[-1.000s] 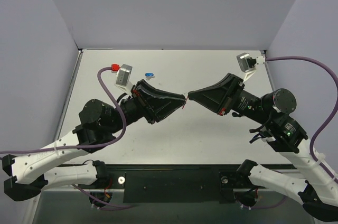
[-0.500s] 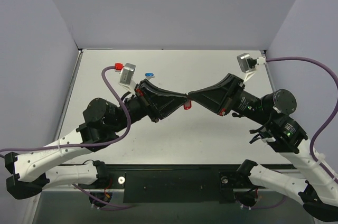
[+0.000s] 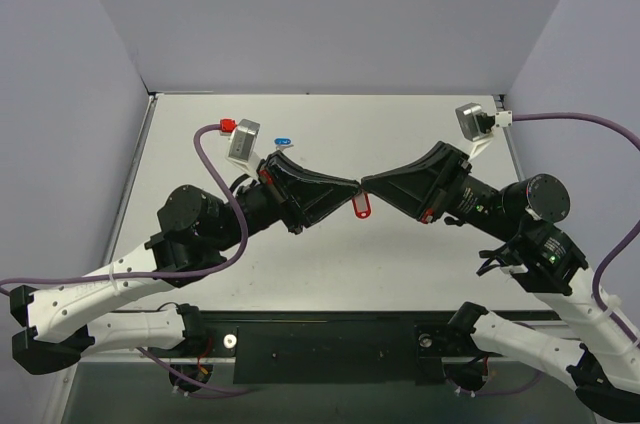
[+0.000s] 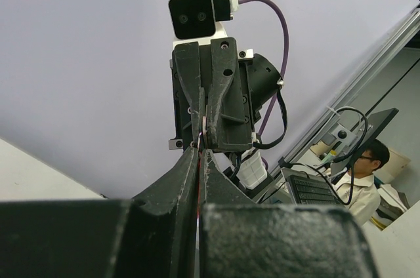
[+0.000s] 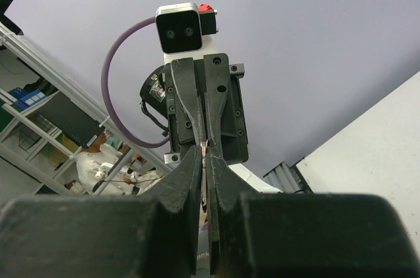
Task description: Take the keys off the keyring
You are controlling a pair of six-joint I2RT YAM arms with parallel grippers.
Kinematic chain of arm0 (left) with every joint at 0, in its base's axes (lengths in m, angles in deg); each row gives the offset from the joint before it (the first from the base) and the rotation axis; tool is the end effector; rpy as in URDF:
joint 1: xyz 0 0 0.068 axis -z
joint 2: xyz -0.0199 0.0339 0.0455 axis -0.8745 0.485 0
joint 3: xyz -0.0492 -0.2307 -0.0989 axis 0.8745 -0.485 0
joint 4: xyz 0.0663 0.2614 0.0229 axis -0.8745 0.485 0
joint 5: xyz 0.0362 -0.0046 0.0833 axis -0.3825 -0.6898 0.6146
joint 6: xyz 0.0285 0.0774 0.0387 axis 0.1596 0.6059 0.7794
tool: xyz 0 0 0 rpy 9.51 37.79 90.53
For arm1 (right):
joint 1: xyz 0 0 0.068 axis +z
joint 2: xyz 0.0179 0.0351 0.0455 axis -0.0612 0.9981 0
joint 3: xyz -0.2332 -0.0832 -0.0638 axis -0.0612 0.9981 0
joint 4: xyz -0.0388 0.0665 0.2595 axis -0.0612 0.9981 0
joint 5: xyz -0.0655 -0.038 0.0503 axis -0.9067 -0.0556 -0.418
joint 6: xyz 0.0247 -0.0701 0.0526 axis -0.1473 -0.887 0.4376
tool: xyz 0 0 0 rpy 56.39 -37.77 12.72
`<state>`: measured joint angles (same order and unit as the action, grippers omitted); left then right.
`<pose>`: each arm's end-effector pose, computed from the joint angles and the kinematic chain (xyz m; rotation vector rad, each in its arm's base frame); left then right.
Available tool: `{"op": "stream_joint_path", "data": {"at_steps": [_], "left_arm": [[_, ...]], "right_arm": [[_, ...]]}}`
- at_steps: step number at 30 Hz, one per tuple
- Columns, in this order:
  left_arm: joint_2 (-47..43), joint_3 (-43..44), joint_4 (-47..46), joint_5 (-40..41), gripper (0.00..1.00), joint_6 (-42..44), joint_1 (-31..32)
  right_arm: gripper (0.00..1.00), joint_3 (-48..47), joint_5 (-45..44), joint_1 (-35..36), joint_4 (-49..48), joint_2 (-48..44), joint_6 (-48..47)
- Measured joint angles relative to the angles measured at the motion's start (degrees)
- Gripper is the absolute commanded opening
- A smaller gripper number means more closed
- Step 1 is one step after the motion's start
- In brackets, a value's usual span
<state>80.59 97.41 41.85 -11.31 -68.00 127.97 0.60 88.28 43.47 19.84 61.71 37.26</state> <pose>0.1012 -0.2472 0.4880 0.2901 1.2472 -1.7457 0.1014 0.1630 0.5229 -0.4483 1.1702 1.7762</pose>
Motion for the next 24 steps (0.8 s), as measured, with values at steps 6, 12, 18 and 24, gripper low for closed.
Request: {"op": "stream_joint_path", "data": {"at_steps": [6,12,18,24], "left_arm": [[0.0,0.0,0.42,0.0,0.13,0.02,0.0],[0.0,0.0,0.39,-0.17,0.2,0.11,0.0],[-0.02,0.39,0.59,-0.15,0.18,0.52,0.0],[-0.02,0.94,1.25,-0.17,0.01,0.72,0.0]], "right_arm": [[0.0,0.42,-0.02,0.0,-0.11,-0.11,0.0],[0.0,0.44,-0.04,0.33,-0.24,-0.11,0.0],[0.0,0.44,0.17,0.44,-0.26,-0.11,0.0],[0.0,0.44,0.22,0.72,-0.63,-0.11,-0.02]]}}
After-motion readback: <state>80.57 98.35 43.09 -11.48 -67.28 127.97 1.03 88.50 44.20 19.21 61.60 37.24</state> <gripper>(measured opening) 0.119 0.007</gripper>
